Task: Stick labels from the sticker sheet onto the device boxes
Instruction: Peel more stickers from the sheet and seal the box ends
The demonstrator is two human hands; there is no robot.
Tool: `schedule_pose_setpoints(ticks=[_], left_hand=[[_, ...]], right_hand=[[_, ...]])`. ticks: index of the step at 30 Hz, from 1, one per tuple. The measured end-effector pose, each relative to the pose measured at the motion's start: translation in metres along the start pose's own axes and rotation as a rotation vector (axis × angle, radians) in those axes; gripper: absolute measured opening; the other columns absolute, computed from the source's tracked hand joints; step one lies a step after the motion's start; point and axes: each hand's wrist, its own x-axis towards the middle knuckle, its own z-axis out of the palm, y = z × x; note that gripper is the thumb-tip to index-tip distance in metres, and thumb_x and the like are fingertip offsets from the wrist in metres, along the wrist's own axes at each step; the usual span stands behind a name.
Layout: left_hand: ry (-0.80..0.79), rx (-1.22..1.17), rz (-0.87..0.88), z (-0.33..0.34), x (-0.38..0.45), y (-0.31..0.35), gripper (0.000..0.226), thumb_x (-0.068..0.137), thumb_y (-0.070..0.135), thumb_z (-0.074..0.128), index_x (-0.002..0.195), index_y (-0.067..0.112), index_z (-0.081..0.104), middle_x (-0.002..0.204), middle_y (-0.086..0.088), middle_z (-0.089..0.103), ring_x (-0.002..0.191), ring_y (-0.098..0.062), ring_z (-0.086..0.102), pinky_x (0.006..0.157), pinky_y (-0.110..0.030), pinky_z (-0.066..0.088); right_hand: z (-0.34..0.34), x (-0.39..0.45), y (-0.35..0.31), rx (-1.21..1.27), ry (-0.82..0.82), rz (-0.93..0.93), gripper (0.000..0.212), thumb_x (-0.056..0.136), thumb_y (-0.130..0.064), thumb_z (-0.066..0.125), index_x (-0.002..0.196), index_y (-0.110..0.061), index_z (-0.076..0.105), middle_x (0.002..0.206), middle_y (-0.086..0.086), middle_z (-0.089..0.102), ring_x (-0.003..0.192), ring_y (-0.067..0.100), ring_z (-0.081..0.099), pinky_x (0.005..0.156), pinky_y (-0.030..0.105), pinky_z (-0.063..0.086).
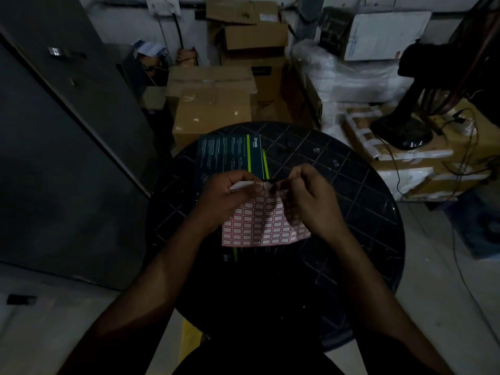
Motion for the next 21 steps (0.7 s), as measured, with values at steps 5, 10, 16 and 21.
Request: schedule_pose_setpoints(ticks=[5, 10, 16, 21], left_hand=[[0.002, 0.000, 0.003, -0.001, -0.001, -0.001, 0.015, 0.090, 0.004, 0.066, 0.085, 0.018, 0.071, 0.078, 0.009, 0.073, 0.076, -0.005, 0.068, 0.069, -0.020, 0.052], [-0.005, 0.009, 0.011, 0.001, -0.001, -0.002, 0.014, 0.089, 0.008, 0.068, 0.085, 0.020, 0.073, 0.082, 0.005, 0.074, 0.079, -0.011, 0.069, 0.073, -0.025, 0.054], [0.020, 0.029, 0.003, 0.001, -0.003, -0.002, 0.011, 0.089, 0.008, 0.068, 0.085, 0.017, 0.072, 0.079, 0.007, 0.073, 0.076, -0.008, 0.068, 0.069, -0.021, 0.052], [0.017, 0.037, 0.011, 0.001, -0.002, -0.002, 0.011, 0.089, 0.010, 0.069, 0.084, 0.019, 0.072, 0.078, 0.009, 0.072, 0.075, -0.006, 0.067, 0.069, -0.020, 0.052]], right_hand=[[-0.008, 0.002, -0.003, 0.053, -0.058, -0.006, 0.018, 0.096, -0.029, 0.050, 0.087, -0.022, 0.064, 0.085, 0.000, 0.075, 0.078, 0.030, 0.071, 0.073, 0.054, 0.058], [0.003, 0.000, -0.007, -0.231, -0.042, -0.161, 0.018, 0.088, -0.043, 0.059, 0.083, -0.028, 0.067, 0.078, -0.011, 0.070, 0.075, 0.014, 0.067, 0.073, 0.040, 0.056], [0.001, -0.001, -0.003, -0.126, -0.019, -0.090, 0.019, 0.097, -0.025, 0.057, 0.083, -0.021, 0.069, 0.068, -0.006, 0.070, 0.057, 0.015, 0.066, 0.060, 0.041, 0.057], [-0.002, -0.004, -0.006, -0.056, -0.007, -0.049, 0.021, 0.100, -0.015, 0.055, 0.085, -0.018, 0.069, 0.071, 0.004, 0.072, 0.053, 0.019, 0.066, 0.057, 0.038, 0.057]])
